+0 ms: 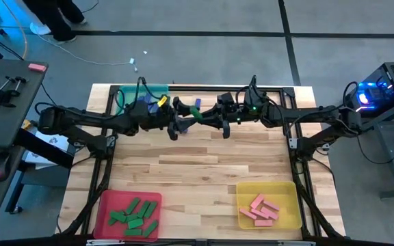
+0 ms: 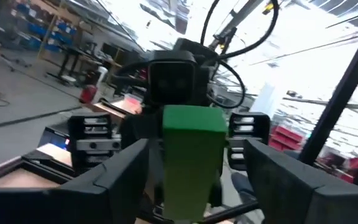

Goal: Sort blocks
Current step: Put the green block into the red bin

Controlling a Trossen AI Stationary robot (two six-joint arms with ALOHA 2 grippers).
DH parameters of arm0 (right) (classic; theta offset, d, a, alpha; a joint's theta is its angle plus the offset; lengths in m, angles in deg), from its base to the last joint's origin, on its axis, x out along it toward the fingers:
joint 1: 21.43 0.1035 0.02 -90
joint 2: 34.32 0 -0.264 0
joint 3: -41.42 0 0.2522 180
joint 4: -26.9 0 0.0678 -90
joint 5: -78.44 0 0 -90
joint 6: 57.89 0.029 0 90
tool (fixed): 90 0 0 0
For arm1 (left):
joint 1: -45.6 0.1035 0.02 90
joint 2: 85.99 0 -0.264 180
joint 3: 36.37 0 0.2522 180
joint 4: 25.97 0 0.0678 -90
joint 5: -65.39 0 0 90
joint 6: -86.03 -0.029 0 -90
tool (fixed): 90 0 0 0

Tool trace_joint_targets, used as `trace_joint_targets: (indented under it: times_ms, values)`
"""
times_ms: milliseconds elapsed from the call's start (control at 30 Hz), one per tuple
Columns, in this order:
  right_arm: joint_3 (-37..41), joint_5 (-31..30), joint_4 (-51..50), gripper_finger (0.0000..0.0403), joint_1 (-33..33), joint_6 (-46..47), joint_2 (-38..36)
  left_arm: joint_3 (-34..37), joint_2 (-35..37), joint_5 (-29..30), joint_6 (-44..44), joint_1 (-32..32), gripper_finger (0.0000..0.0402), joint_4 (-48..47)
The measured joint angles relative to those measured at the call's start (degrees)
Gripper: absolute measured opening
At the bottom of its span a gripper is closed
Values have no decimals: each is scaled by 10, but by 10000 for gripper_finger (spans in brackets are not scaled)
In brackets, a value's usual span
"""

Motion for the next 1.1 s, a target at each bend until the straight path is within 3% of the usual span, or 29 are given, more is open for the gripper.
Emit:
trace_joint_targets:
  times_ms: [167, 333, 367, 500, 567, 667, 800, 900, 1000, 1100]
  values:
    - [0, 2, -3, 105, 0, 14, 0, 0, 0, -4, -16, -2, 185, 1]
    - [0, 16, -4, 122, -6, 19, -1, -21, 0, 4, -42, -14, 74, -33]
    - [0, 25, -5, 125, -11, 24, -2, -33, 0, 8, -50, -18, 67, -55]
    - [0, 81, -8, 140, -33, 34, -1, -101, 13, 29, -85, -42, 67, -219]
    - [0, 106, -15, 149, -42, 51, 0, -145, 24, 41, -108, -58, 67, -355]
    - [-1, 88, -38, 168, -58, 61, 0, -208, 39, 20, -124, -88, 67, -572]
    - [-1, 97, -87, 203, -58, 41, 0, -240, 54, 37, -68, -126, 67, -799]
    - [-1, 97, -109, 229, -60, 6, 0, -239, 60, 29, 25, -185, 67, -949]
    - [-1, 95, -120, 244, -60, -23, 0, -218, 60, 4, 112, -262, 67, -1032]
    - [-1, 98, -125, 248, -58, -49, 0, -175, 59, -33, 197, -346, 67, -1003]
